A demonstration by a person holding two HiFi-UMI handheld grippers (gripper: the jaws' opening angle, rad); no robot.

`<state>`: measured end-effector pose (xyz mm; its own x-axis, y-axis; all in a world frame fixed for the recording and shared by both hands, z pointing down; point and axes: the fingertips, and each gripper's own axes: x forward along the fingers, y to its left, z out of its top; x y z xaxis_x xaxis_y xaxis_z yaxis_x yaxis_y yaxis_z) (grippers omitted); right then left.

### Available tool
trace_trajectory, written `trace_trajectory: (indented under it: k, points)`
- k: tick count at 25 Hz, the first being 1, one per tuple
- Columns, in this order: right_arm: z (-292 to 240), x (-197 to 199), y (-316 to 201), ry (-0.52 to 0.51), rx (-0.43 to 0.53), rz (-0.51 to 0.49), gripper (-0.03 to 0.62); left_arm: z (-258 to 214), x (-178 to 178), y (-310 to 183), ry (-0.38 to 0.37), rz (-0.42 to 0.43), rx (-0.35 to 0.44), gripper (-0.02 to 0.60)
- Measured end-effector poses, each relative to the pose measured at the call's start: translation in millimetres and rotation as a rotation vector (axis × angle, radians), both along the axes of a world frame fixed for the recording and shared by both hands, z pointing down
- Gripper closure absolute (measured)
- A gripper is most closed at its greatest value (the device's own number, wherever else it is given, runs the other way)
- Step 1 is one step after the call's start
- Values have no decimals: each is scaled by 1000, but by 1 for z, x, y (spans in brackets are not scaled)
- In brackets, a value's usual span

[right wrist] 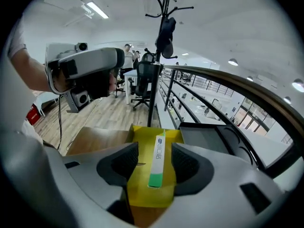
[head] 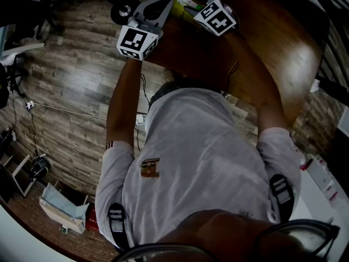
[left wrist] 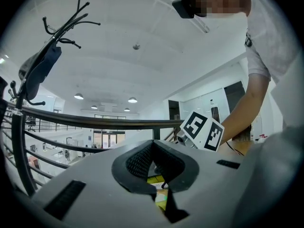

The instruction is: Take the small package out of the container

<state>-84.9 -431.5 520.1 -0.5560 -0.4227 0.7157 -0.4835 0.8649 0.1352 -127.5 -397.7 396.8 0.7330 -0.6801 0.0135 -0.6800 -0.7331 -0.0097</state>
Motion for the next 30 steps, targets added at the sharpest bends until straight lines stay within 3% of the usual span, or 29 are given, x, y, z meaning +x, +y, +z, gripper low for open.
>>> trace_trajectory:
  k: [12,18,22,30]
  points:
    - [56,4,-15,184,-139,11,379,19,-2,-11,-7,-4,-40,563]
    - [66,4,-21,214,-158,9,379,21,-4,-12,-8,-7,-45,563]
    - [79,6,-13,223,-232,22,381,23,-7,-12,-10,-13,-50,563]
    - [81,1,-26,235,-193,8,478,32,-14,-18,-14,-19,-63,563]
